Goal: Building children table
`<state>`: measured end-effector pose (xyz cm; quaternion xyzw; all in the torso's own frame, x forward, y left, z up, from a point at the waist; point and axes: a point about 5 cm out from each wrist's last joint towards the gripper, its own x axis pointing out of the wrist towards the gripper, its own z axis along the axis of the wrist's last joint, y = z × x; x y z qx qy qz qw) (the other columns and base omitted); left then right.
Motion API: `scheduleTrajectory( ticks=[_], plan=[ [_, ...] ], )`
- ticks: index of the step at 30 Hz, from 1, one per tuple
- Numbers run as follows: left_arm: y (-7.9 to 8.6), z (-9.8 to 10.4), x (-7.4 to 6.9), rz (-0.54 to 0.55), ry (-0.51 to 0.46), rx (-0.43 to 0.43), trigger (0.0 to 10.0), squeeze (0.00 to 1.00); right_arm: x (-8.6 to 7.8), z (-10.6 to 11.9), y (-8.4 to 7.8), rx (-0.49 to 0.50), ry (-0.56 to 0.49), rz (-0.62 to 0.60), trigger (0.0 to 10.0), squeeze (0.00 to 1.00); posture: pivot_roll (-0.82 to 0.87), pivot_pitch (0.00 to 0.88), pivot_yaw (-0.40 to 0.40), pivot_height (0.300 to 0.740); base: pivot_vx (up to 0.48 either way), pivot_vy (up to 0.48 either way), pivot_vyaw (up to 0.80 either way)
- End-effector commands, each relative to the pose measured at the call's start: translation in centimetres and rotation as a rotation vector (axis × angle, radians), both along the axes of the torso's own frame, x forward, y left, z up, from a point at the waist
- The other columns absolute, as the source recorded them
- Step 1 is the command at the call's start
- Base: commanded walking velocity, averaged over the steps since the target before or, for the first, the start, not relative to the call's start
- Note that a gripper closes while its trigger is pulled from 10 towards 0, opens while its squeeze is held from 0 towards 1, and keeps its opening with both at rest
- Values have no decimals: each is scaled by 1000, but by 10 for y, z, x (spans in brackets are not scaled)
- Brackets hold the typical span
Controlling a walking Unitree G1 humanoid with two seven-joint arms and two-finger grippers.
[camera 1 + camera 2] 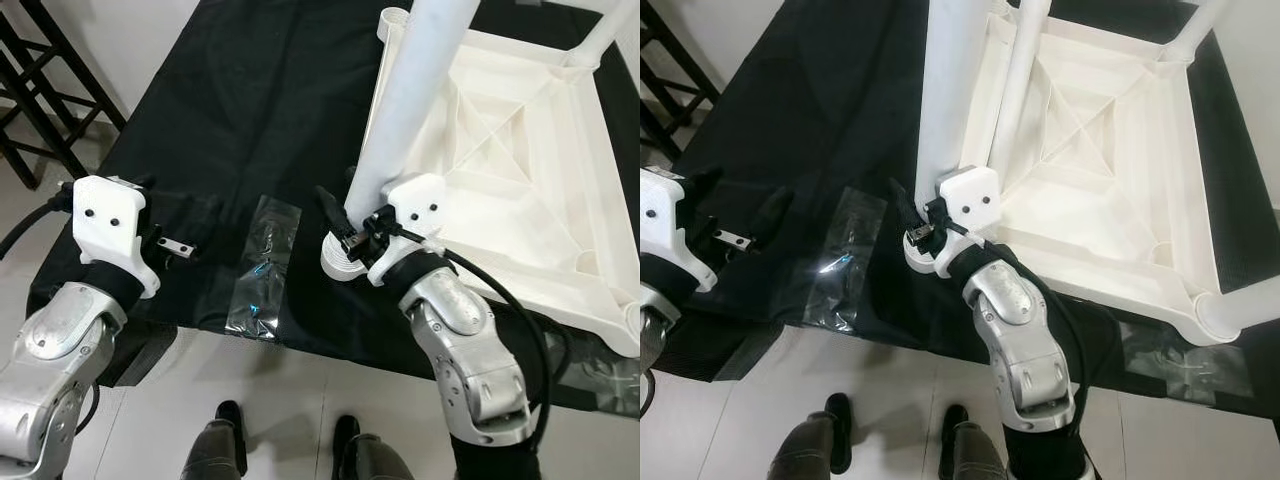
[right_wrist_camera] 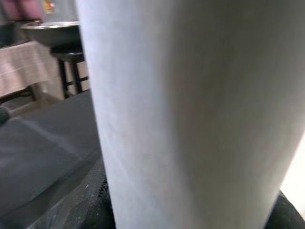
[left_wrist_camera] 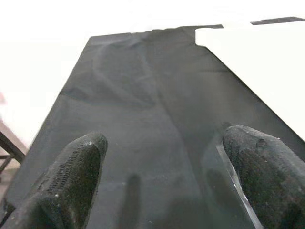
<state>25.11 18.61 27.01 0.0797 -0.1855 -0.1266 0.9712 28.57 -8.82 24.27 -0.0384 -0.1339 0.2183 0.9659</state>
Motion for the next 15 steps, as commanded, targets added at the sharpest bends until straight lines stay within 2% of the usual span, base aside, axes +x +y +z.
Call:
scheduleTrajectory(
  ticks=[1,3,5,8,10,11,13,14,15],
  plan=[
    [0,3,1,-18,-16,17,10000,0,11,-46,-16,-76,248,-133,10000,0,93,332,-59,740,0,0,0],
    [-2,8,1,-49,-27,10,10000,0,12,-43,-15,-82,236,-132,10000,0,94,326,-59,740,0,0,0],
    [-9,29,1,-181,-68,-26,10000,0,14,-42,-13,-88,223,-122,10000,0,96,309,-63,740,0,0,0],
    [-11,37,0,-237,-84,-40,10000,0,15,-42,-13,-88,220,-119,10000,0,98,304,-63,740,0,0,0],
    [-21,63,-2,-392,-130,-34,10000,0,17,-40,-7,-81,199,-100,10000,0,106,291,-60,740,0,0,0],
    [-21,63,-2,-392,-130,-34,10000,0,17,-40,-7,-81,199,-100,10000,0,106,291,-60,740,0,0,0],
    [-31,87,-4,-564,-149,-30,10000,0,18,-38,-2,-74,180,-80,10000,0,109,285,-58,740,0,0,0],
    [-31,87,-4,-564,-149,-30,10000,0,18,-38,-2,-74,180,-80,10000,0,109,285,-58,740,0,0,0],
    [-37,97,-3,-655,-146,-40,10000,1000,18,-37,1,-75,167,-70,10000,0,112,280,-53,740,0,0,0]
  ],
)
